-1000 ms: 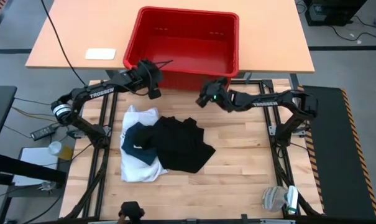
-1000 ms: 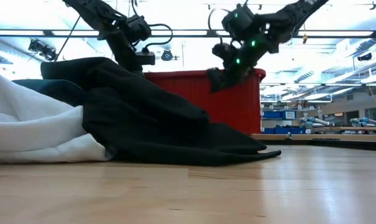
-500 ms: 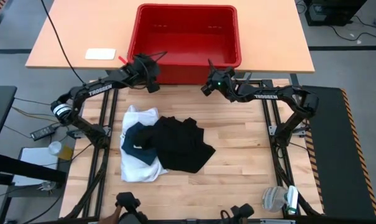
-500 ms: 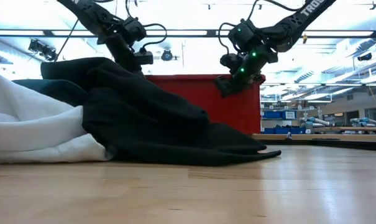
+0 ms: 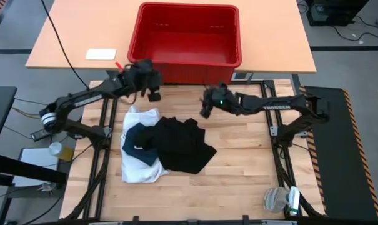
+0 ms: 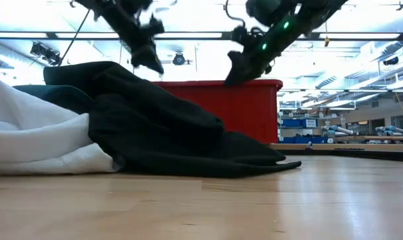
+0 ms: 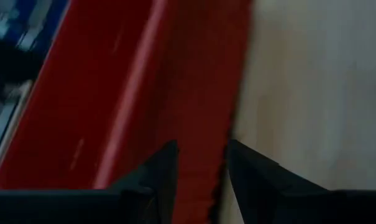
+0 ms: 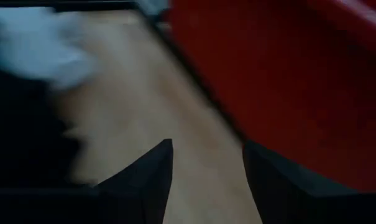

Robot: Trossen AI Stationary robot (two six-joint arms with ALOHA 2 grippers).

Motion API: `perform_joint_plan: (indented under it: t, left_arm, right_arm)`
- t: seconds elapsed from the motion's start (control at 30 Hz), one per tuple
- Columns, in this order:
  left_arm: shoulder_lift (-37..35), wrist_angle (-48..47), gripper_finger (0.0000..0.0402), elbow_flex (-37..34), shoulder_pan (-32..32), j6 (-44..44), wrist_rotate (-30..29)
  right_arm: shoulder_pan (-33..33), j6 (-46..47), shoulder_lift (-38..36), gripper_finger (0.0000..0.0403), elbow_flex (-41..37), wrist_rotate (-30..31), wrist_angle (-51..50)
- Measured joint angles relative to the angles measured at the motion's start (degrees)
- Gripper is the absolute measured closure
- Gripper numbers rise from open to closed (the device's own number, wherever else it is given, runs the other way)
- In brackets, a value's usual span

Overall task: Fold laundry
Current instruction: Fold the black shirt

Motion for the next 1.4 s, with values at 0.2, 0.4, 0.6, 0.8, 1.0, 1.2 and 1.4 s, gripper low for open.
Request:
perform_joint_plan:
  t: [0.2, 0.4, 0.6, 0.8, 1.0, 1.2, 1.4]
  left_arm:
    - [-3.4, -18.1, 0.0259, 0.1, -17.4, -8.0, 1.9]
    - [2.9, -25.8, 0.0254, 0.3, -31.0, -34.0, -0.3]
    - [6.2, -29.8, 0.0224, 5.5, -36.9, -42.9, 4.2]
    - [6.9, -32.1, 0.0186, 6.7, -43.1, -48.4, 2.1]
    - [13.8, -33.4, 0.0163, 6.6, -48.6, -47.1, -3.4]
    - [20.8, -35.6, 0.0175, 6.6, -51.4, -42.1, -18.4]
    - [21.3, -42.3, 0.0319, 10.5, -51.9, -41.8, -27.6]
  right_arm:
    - [12.3, 6.2, -5.0, 0.0202, -2.6, -1.0, -3.6]
    - [20.3, 9.4, -6.5, 0.0202, -6.6, 0.8, 1.5]
    - [23.0, 13.8, -5.3, 0.0202, -7.4, 1.1, 3.6]
    - [25.7, 15.3, -5.2, 0.0202, -7.4, 4.1, 4.9]
    - [29.0, 17.6, -5.2, 0.0202, -7.4, 6.5, 5.3]
    - [32.0, 18.1, -3.7, 0.0202, -7.3, 10.3, 6.5]
    - [33.2, 17.8, -3.4, 0.0202, -7.3, 11.9, 6.4]
